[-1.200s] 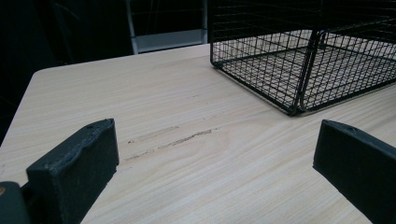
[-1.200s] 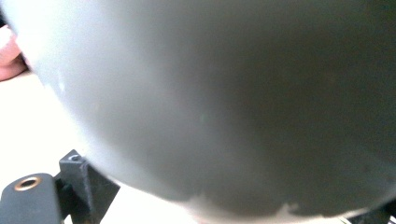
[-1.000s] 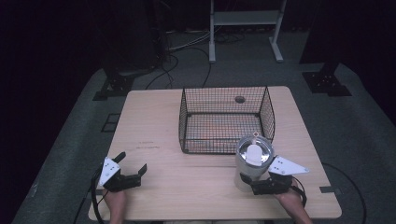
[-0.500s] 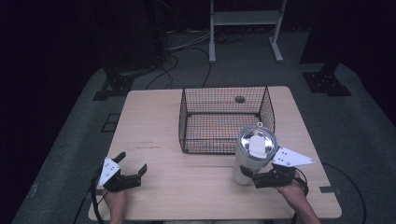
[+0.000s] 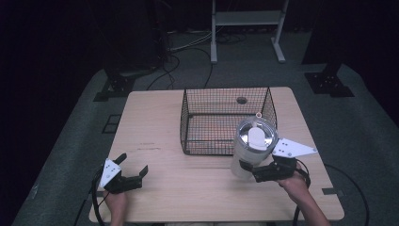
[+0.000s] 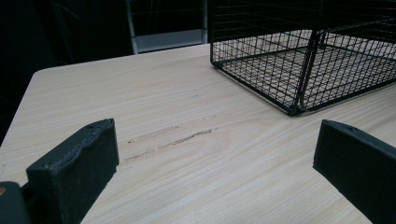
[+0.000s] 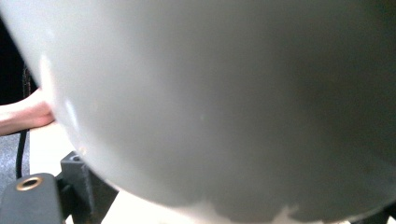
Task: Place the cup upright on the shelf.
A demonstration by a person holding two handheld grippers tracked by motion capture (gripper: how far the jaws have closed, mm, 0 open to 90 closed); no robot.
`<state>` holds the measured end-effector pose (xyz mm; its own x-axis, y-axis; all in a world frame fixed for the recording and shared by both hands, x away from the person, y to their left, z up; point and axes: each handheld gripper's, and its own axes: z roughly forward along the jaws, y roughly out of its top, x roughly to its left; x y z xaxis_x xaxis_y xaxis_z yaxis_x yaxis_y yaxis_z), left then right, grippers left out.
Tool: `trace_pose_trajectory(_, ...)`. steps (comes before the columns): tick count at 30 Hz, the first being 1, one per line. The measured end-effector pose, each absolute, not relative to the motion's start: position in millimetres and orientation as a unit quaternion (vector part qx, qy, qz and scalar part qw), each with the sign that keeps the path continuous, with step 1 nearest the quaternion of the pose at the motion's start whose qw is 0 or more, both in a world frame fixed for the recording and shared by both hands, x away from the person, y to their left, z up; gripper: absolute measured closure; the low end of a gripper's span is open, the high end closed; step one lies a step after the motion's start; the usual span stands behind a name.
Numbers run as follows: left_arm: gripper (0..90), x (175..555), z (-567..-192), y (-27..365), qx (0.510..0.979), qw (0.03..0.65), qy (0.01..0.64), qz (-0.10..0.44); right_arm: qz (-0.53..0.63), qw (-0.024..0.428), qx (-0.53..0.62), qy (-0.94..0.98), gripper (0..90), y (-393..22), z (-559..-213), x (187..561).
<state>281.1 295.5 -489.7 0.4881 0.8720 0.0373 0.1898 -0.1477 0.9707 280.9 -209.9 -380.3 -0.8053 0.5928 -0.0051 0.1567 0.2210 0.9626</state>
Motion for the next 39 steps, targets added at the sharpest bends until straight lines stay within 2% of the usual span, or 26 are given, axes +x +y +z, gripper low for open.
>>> trace_pose_trajectory(18,0.0,281.4,-489.7,296.4,0.683,0.528,0.387,0.325,0.580,0.190,0.222,0.761,9.4,-192.9,-347.3,299.2)
trace_pose_trajectory(39,0.0,281.7,-489.3,298.6,0.678,0.534,0.390,0.321,0.591,0.190,0.227,0.750,9.4,-169.4,-313.0,340.8)
